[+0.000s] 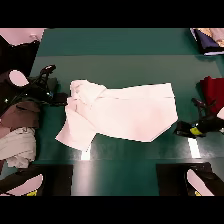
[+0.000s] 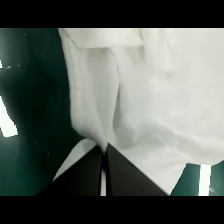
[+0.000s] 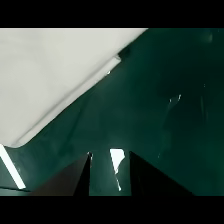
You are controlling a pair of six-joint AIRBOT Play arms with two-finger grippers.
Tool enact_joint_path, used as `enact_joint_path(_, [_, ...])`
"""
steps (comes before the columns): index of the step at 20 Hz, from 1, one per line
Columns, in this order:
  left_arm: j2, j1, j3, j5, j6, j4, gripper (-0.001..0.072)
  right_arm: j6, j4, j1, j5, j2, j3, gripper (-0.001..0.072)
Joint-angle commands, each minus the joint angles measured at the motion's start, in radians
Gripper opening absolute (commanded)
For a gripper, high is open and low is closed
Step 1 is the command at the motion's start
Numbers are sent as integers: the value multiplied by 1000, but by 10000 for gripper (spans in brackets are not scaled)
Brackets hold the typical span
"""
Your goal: Fold the shirts.
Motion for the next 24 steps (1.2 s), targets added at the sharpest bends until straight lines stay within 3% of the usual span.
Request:
enact_joint_path(1, [6,0,0,-23,3,-10,29,21,7,-6,-117,15,-86,282])
enact_joint_path(13, [6,0,0,-57,4,-9,29,39,51,98,-199,-263,94,263])
enact_joint_path(17, [6,0,0,-67,4,-9,29,39,47,116,-202,-302,113,191])
enact_joint_path(19, [6,0,0,-71,4,-9,29,39,45,116,-200,-298,113,17])
enact_joint_path(24, [49,0,25,-73,3,-1,28,38,43,114,-129,-121,113,15])
